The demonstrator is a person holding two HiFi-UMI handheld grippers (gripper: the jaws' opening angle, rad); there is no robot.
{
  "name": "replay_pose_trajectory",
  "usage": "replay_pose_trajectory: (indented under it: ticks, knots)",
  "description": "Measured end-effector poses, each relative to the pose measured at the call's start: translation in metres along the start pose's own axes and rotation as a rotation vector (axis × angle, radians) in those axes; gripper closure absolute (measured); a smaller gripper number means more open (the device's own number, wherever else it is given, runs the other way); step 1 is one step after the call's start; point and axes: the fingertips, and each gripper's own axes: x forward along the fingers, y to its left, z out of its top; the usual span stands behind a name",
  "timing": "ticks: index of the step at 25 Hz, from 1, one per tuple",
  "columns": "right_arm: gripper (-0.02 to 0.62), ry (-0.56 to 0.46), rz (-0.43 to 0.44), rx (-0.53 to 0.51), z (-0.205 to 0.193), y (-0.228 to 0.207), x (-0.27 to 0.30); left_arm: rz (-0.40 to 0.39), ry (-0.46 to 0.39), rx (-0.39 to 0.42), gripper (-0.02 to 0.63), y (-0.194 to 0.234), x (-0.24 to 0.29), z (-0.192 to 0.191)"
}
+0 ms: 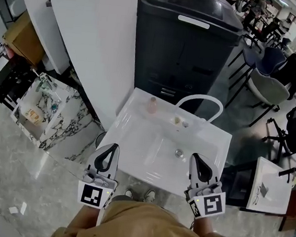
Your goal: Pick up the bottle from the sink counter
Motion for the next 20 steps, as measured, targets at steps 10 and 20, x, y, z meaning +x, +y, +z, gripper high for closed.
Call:
replay_pose_trajectory:
  ticks: [10, 20]
  knots:
    - [0.596, 0.017, 0.008, 0.02, -0.009, -0.008, 0.008, -0.009, 0.033, 0.014, 0.603, -0.002, 0.035, -0.016]
    - [0.597, 0.046, 0.008, 0.043, -0.023, -0.012, 0.014, -0.019, 0.053, 0.01, 0.603, 0.0, 0.065, -0.034]
